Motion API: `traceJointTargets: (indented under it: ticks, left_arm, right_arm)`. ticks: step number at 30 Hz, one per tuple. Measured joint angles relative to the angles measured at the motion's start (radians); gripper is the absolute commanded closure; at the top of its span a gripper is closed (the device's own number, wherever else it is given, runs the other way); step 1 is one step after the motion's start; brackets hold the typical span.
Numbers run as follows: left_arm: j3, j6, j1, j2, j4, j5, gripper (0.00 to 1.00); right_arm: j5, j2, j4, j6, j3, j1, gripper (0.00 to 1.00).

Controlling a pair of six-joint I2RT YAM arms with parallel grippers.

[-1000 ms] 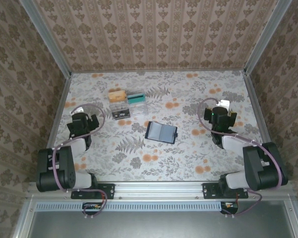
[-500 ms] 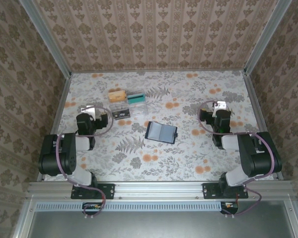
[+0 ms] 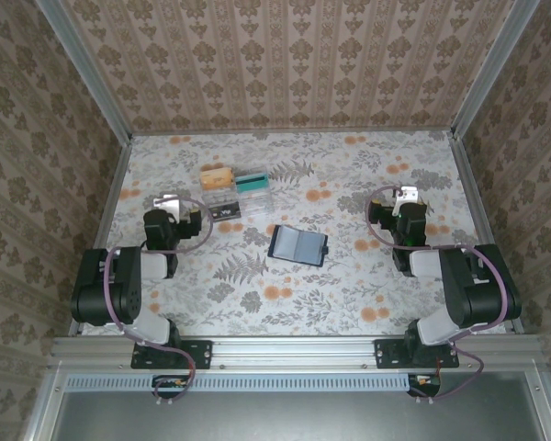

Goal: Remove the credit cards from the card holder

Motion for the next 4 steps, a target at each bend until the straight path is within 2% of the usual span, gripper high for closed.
traceJointTargets:
  ticks: [4]
  left_arm:
    - [0.0, 0.002, 0.0, 0.0, 0.0, 0.0, 0.0]
  right_arm:
    - [0.0, 0.0, 0.0, 0.0, 0.0, 0.0, 0.0]
